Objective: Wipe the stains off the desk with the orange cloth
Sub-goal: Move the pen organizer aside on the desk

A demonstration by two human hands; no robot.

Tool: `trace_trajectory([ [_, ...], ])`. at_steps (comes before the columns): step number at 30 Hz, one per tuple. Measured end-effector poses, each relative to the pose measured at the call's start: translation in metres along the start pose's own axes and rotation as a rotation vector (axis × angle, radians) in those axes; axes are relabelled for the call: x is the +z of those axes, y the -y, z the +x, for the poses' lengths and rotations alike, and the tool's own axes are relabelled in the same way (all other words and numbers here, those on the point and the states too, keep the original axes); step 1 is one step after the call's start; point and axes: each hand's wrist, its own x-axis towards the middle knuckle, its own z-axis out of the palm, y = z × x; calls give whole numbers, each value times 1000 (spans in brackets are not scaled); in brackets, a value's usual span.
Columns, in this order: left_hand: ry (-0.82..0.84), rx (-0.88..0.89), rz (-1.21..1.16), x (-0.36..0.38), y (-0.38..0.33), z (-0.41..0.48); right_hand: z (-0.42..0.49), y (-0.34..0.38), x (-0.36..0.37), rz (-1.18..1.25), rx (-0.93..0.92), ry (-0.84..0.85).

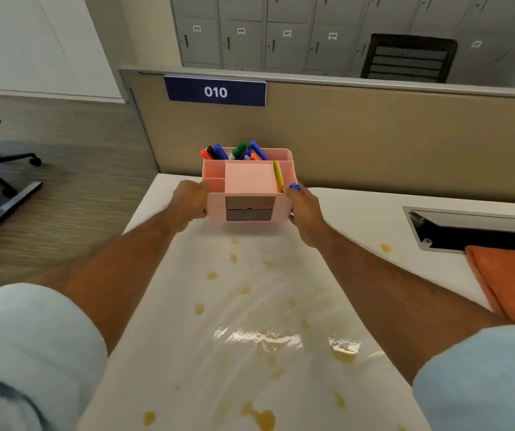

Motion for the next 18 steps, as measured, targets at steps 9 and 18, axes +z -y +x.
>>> trace_trajectory([
  [9, -97, -80, -71, -73, 43, 25, 13, -10, 91, -28, -11, 100],
  [18, -106, -121, -149, -88, 56, 31, 22, -12, 121, -88, 2, 127],
])
